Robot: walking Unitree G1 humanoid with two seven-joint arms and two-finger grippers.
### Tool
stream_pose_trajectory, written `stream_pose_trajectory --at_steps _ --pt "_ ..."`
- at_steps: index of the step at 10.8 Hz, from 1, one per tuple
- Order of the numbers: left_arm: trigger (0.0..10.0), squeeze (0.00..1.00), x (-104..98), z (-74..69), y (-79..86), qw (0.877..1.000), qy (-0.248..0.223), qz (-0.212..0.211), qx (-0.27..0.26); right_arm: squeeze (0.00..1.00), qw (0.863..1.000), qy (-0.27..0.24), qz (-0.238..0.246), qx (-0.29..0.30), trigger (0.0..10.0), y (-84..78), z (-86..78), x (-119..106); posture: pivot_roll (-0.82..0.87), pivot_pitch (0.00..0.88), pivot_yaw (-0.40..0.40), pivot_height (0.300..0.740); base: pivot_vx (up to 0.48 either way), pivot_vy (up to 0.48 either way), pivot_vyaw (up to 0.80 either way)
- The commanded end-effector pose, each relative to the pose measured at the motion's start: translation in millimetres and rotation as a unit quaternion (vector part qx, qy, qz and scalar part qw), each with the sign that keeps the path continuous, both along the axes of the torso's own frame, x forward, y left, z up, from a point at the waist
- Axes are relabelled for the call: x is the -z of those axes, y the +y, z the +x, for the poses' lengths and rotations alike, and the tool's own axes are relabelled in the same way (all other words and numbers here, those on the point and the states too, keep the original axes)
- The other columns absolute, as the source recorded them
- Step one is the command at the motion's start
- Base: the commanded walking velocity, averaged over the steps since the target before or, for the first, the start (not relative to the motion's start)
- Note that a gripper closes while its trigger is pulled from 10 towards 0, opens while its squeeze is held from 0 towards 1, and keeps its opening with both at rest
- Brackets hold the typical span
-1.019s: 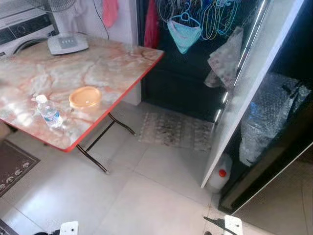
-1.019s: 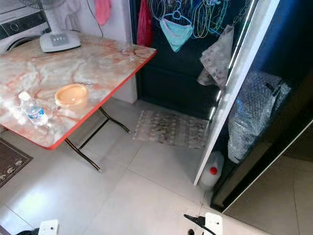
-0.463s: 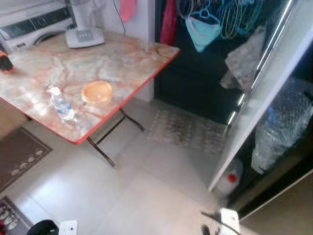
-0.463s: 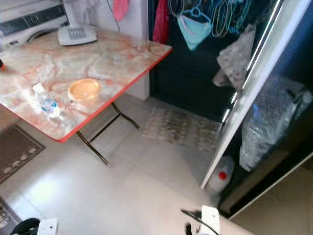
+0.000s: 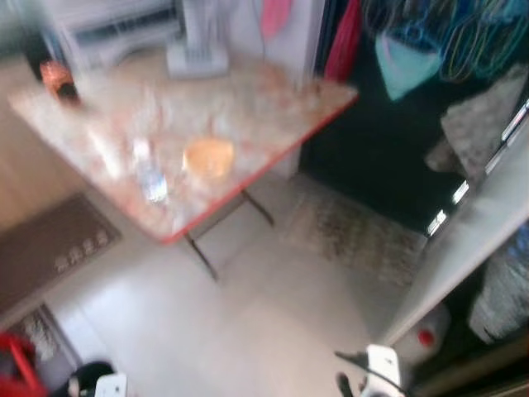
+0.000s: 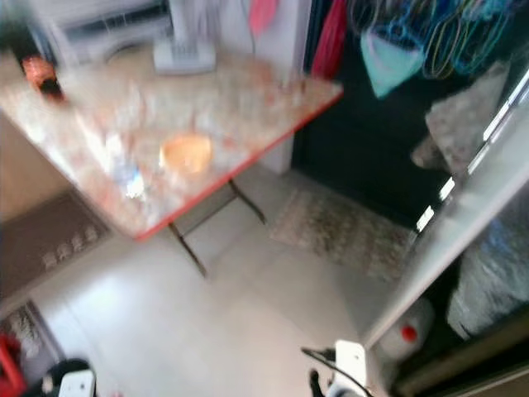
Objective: Restocking fridge
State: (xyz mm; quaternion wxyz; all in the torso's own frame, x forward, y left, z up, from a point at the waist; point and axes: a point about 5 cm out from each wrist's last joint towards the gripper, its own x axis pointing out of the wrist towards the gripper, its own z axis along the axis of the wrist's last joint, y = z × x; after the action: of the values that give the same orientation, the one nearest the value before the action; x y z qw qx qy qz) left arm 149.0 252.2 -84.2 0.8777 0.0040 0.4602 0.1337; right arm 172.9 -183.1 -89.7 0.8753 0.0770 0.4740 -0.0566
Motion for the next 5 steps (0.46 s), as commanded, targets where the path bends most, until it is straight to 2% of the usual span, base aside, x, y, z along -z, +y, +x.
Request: stream_pose_trajectory --at_steps 1,2,4,5 --pt "10.0 0.0 2.6 -1.3 -6.5 1.0 0.005 -0.011 -0.002 0.0 1.0 0.019 -0.009 0.012 10.0 -9.4 -13.1 4.6 0.0 0.0 -0.026 0.74 0.255 0.0 0.0" --pt "10.0 0.0 2.4 -0.8 -6.4 1.0 0.005 -0.012 -0.003 0.0 1.0 0.02 -0.022 -0.003 10.0 -10.3 -11.9 4.0 0.0 0.0 -0.023 0.74 0.255 0.0 0.0" --pt "10.0 0.0 1.9 0.2 -5.9 1.0 0.005 -0.01 0.003 0.0 0.995 0.01 -0.062 -0.072 10.0 -11.4 -5.9 0.9 0.0 0.0 -0.013 0.74 0.0 0.0 0.0" --pt "10.0 0.0 1.4 0.7 -4.7 1.0 0.006 -0.008 0.008 0.0 0.98 0.002 -0.084 -0.181 10.0 -7.2 1.1 -2.3 -0.01 0.0 -0.005 0.74 0.0 0.0 0.0"
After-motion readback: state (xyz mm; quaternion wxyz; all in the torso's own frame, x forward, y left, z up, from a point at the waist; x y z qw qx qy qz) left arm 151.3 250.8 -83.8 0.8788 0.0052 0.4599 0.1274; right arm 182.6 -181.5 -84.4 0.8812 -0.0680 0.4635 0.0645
